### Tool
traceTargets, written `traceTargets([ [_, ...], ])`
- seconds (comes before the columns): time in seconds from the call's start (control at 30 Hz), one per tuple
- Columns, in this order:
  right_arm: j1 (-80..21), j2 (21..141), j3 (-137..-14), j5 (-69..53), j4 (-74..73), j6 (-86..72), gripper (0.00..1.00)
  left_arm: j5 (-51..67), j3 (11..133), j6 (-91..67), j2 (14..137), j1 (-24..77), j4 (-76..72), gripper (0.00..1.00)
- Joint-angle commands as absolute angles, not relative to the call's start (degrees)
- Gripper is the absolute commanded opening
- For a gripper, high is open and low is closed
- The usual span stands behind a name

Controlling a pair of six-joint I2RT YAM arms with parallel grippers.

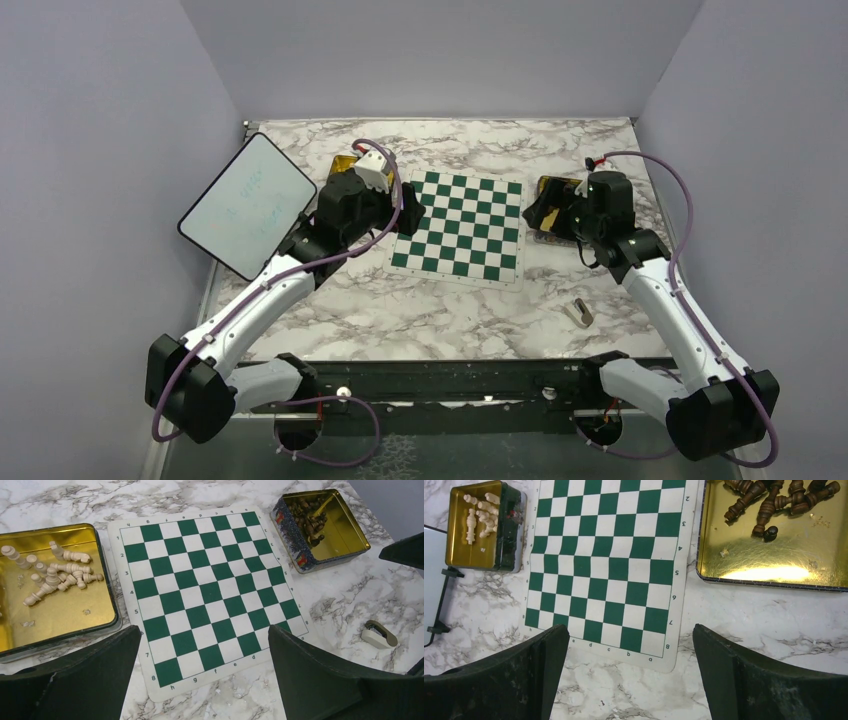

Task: Set up the chess pieces on the board
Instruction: Pick up the chess piece from the storage box.

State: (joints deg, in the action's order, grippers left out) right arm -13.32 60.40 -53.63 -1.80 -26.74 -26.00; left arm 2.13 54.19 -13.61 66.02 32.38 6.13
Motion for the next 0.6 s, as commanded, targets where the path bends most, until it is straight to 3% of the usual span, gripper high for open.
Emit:
traceTargets([
  [0.0,-13.44,60.61,-54.0,-1.85,-25.29,-26.94,1.0,0.44,53.88,-12.4,64.59,32.79,5.75,0.99],
  [0.57,-13.41,73.25,-62.13,17.76,-21.95,-22.95,0.99,0.43,53.22,-12.66,63.41,33.34,5.71,0.99],
])
